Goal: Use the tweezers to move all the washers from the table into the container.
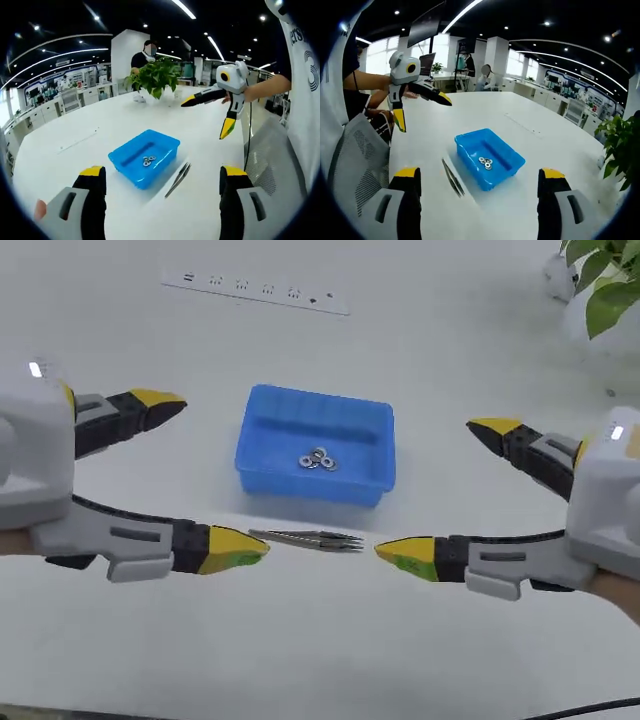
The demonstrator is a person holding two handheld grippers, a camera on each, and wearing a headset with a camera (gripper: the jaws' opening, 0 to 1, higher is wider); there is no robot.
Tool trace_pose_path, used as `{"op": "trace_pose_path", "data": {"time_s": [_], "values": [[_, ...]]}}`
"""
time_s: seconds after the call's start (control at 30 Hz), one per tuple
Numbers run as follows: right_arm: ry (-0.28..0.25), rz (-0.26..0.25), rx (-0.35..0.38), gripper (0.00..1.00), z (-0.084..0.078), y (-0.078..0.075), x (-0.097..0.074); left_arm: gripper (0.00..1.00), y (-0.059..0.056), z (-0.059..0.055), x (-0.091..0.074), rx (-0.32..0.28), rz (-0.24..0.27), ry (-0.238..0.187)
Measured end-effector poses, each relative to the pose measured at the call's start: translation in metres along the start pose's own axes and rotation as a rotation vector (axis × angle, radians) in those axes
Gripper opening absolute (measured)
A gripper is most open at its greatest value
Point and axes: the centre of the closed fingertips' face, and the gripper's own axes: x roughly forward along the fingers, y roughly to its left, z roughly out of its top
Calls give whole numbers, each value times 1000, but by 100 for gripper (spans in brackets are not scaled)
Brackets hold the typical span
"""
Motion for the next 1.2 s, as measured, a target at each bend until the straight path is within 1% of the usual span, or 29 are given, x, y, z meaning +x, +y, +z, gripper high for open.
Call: {"op": "trace_pose_path", "data": {"time_s": [0.03,0.07,0.13,0.17,0.2,0.27,0.3,0.33,0.4,0.47,0.5,0.53,0.7,0.8,0.87,0.93,1.03,1.1,1.13,1.2], "values": [[-7,-1,-4,98,4,2,-2,100,-2,2,-2,18,2,7],[-9,-2,-9,99,6,3,-2,100,-3,5,-3,33,6,4],[-13,5,-49,100,10,7,-3,100,-8,10,-8,45,7,2],[-10,11,-69,100,11,9,-4,100,-9,12,-11,53,8,-2],[6,14,-87,100,9,9,-4,100,-10,16,-15,73,10,-9],[15,21,-95,100,10,10,-5,100,-3,18,-22,85,28,-8],[14,22,-96,100,10,11,-6,100,0,18,-26,83,37,1],[10,29,-95,100,12,13,-7,100,2,20,-31,78,51,-1],[8,25,-101,100,14,15,-9,100,3,24,-37,82,59,-11],[9,15,-119,100,14,17,-12,100,-1,26,-42,88,60,-13],[11,15,-119,100,13,17,-14,100,-3,27,-43,96,60,-9],[12,18,-120,100,12,18,-15,100,-5,27,-45,116,64,-3],[18,9,-118,100,10,17,-22,100,-10,22,-46,115,52,22],[18,-2,-117,100,11,18,-25,100,-11,20,-46,127,40,32],[14,-3,-115,100,12,19,-26,100,-11,22,-45,125,37,25],[23,17,-98,100,9,22,-26,100,-11,23,-43,122,33,26],[35,20,-96,100,6,23,-27,100,-11,23,-43,123,36,28],[44,18,-95,100,5,24,-27,100,-12,22,-42,126,26,37],[43,17,-95,100,5,24,-26,100,-13,21,-42,137,14,47],[46,15,-93,100,7,25,-25,100,-12,20,-41,144,9,59]]}}
